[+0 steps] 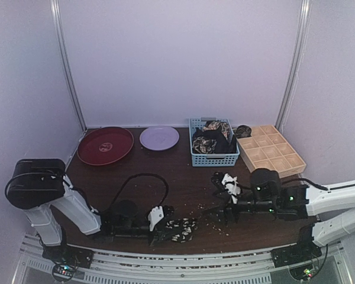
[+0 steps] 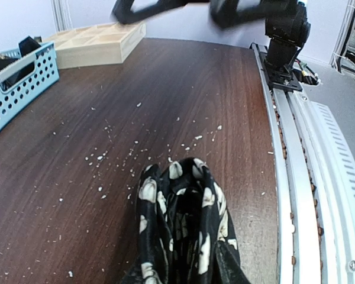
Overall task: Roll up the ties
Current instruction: Pass from the left arm to the right
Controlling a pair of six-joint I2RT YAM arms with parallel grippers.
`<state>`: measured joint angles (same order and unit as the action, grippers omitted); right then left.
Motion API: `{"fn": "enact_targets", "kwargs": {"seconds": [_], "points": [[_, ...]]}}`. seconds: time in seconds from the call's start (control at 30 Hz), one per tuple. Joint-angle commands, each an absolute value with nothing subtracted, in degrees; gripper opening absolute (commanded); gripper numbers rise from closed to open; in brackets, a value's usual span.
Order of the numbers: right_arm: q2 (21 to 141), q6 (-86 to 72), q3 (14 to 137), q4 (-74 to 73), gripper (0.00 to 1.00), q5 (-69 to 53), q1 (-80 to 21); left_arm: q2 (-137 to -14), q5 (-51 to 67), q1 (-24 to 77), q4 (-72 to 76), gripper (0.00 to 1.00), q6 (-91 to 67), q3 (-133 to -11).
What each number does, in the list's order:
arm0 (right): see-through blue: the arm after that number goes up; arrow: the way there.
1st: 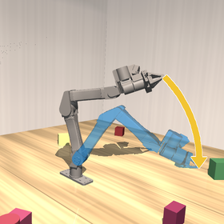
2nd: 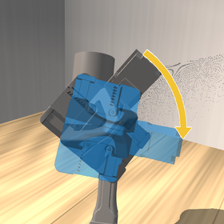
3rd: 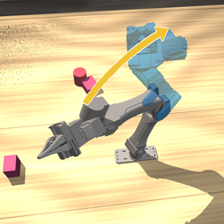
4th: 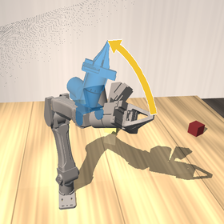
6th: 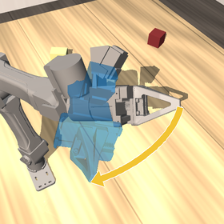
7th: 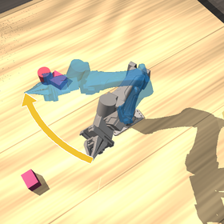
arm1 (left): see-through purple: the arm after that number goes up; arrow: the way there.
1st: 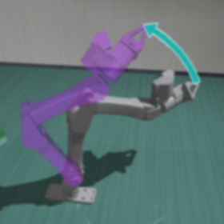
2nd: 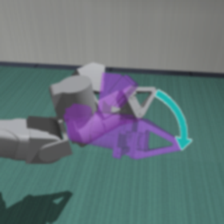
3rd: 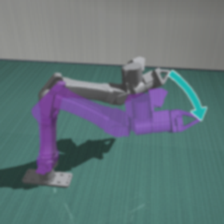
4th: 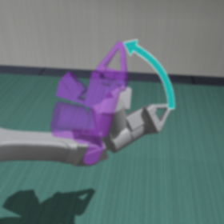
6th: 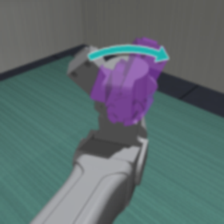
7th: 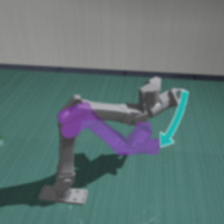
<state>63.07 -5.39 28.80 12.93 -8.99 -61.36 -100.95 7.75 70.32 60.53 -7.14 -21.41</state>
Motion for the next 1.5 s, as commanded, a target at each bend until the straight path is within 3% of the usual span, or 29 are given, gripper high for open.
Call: {"fn": "enact_targets", "kwargs": {"seconds": [0.0,0.13,0.53,1.03,1.3,1.47], "points": [[72.3,3.7,32.1,18.7,0.83,-18.2,-61.7,-103.4,5.8,71.3,75.0,0.29,-3.4,-17.9],[78.9,7.7,34.9,23.5,0.89,-22.4,-62.2,-107.1,7.3,71.9,79.0,0.31,-3.2,-16.4],[87.5,8.9,38.0,25.0,0.9,-31.9,-62.7,-110.9,8.1,73.0,84.2,0.37,-4.4,-15.9],[93.4,10.8,38.6,24.4,0.93,-26.7,-66.0,-115.5,4.9,73.3,87.6,0.44,-3.3,-15.8],[95.8,13.2,40.1,23.5,0.86,-24.6,-66.4,-116.0,3.9,73.5,85.9,0.45,-2.3,-16.4],[98.0,13.8,41.2,22.2,0.79,-23.8,-66.4,-116.4,3.5,73.6,85.8,0.52,-2.0,-16.3]]}}
